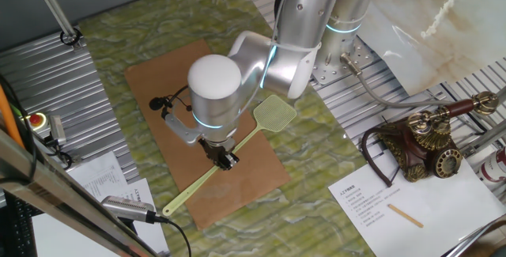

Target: Swat with a flyswatter

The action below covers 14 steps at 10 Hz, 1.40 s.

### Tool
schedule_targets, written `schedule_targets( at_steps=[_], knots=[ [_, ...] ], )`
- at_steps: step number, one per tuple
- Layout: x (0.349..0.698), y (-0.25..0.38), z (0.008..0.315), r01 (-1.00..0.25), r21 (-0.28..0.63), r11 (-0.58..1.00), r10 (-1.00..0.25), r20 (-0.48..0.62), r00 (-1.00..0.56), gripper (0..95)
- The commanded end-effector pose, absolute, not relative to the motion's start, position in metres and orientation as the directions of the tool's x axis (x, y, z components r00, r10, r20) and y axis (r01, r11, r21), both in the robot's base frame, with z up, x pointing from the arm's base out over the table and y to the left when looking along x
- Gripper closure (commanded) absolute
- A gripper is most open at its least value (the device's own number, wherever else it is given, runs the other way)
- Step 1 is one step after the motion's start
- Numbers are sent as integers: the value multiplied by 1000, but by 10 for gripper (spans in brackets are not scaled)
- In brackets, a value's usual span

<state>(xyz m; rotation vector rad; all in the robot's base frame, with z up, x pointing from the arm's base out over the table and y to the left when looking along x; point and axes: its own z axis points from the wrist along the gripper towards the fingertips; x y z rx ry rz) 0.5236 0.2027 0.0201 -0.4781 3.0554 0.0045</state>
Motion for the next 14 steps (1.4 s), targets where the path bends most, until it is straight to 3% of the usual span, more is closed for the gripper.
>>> schedule_targets(
  at_steps=[1,11,12,14],
  knots=[
    [524,203,19,-306,-7,952,-306,-53,-951,760],
    [524,204,17,-298,-14,954,-299,-54,-953,760],
    [524,204,17,-298,-14,955,-298,-53,-953,950],
    [524,204,17,-292,-13,956,-293,-53,-955,950]
  ],
)
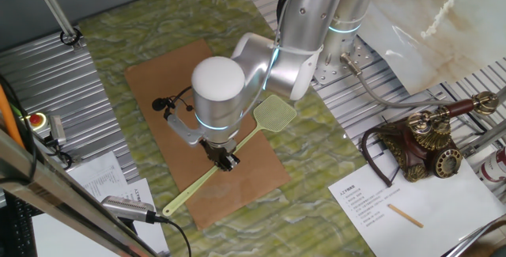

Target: Swat with a flyswatter

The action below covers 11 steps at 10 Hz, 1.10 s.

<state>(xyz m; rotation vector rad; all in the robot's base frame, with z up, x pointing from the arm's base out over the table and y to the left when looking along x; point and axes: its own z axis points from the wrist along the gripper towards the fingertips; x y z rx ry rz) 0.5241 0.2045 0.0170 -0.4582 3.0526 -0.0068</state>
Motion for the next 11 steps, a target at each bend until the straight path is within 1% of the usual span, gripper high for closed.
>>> schedule_targets(
  at_steps=[1,6,9,11],
  knots=[
    [525,204,17,-292,-13,956,-293,-53,-955,950],
    [527,204,30,-342,-15,940,-342,-42,-939,950],
    [528,205,45,-398,-14,917,-399,-29,-917,950],
    [529,205,59,-472,-12,882,-472,-8,-882,950]
  ],
)
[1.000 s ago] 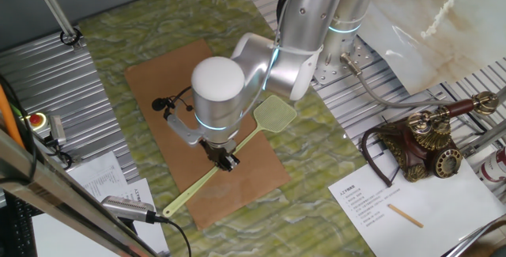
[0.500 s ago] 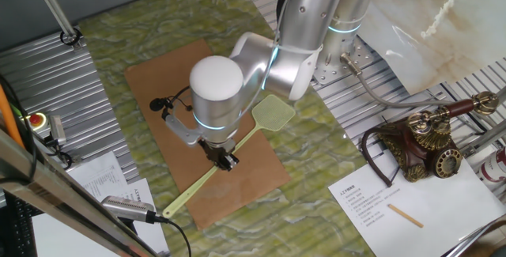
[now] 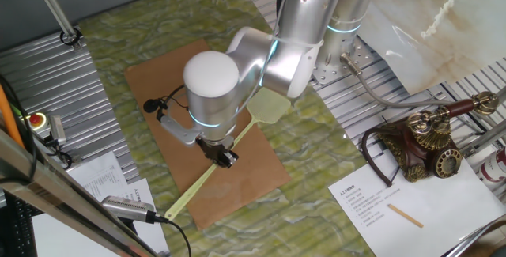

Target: Swat with a flyswatter

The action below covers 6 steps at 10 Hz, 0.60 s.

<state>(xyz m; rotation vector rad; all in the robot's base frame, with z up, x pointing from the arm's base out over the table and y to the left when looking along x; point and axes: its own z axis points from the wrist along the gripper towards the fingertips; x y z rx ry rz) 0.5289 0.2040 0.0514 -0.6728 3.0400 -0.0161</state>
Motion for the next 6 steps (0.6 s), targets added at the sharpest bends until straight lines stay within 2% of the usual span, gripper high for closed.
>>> schedule_targets(
  at_steps=[1,6],
  knots=[
    [529,203,62,-505,-8,863,-505,-1,-863,950],
    [531,181,73,-666,-1,746,-666,5,-746,950]
  ],
)
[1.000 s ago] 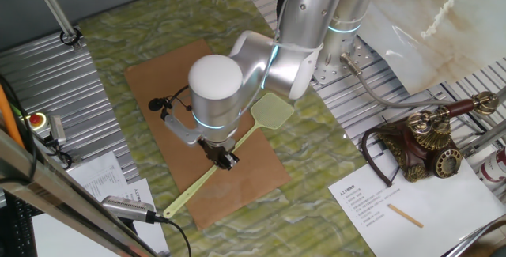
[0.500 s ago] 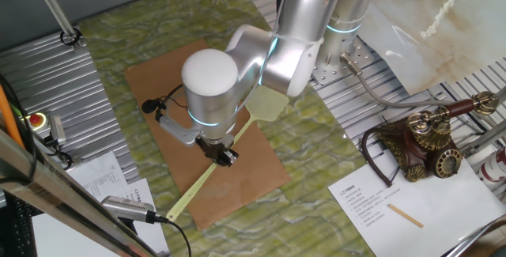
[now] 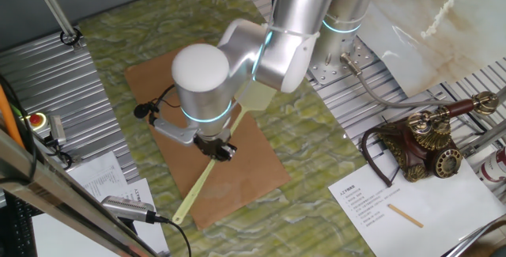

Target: Swat with a flyswatter

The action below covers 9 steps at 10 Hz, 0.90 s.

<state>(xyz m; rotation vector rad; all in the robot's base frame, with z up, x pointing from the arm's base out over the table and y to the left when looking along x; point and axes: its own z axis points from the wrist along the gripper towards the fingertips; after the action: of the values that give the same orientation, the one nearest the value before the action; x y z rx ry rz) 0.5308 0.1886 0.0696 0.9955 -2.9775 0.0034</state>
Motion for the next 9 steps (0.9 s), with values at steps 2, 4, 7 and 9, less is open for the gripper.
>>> schedule_targets(
  at_steps=[2,4,7,9],
  knots=[
    [532,177,76,-714,4,700,-714,9,-700,950],
    [532,178,81,-801,7,598,-801,7,-598,950],
    [531,180,90,-904,17,426,-904,-11,-426,950],
    [531,183,91,-925,31,378,-924,-47,-379,950]
  ],
)
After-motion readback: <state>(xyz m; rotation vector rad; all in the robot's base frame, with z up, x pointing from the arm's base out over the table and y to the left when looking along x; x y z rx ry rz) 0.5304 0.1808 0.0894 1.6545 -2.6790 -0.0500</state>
